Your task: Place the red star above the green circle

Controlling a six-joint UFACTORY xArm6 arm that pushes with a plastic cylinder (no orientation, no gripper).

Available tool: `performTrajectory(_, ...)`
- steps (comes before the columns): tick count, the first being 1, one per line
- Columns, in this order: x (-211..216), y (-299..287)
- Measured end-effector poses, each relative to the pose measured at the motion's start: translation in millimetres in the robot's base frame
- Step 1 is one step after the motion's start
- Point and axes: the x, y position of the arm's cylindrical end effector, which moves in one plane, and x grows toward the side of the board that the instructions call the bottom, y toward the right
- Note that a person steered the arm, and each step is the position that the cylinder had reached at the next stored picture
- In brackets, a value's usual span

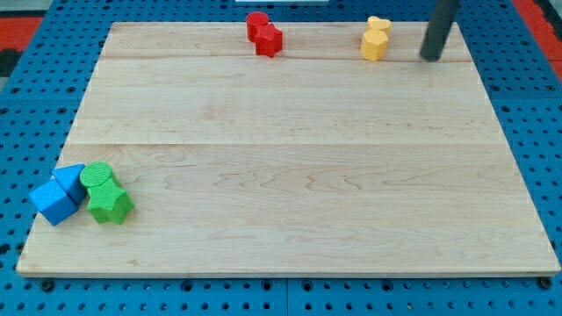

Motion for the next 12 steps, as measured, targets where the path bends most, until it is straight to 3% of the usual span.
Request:
performTrajectory(1, -55.1, -11.7)
performTrajectory(2, -54.2, -30.6)
performTrajectory(4, -54.2, -231.5)
performTrajectory(5, -54.2, -279.2)
performTrajectory(7, -45.3, -311.5)
performTrajectory(9, -51.9, -281.2)
performTrajectory(10, -33.5, -264.0)
performTrajectory(11, 6.4, -248.9)
performTrajectory(12, 62.0, -270.1)
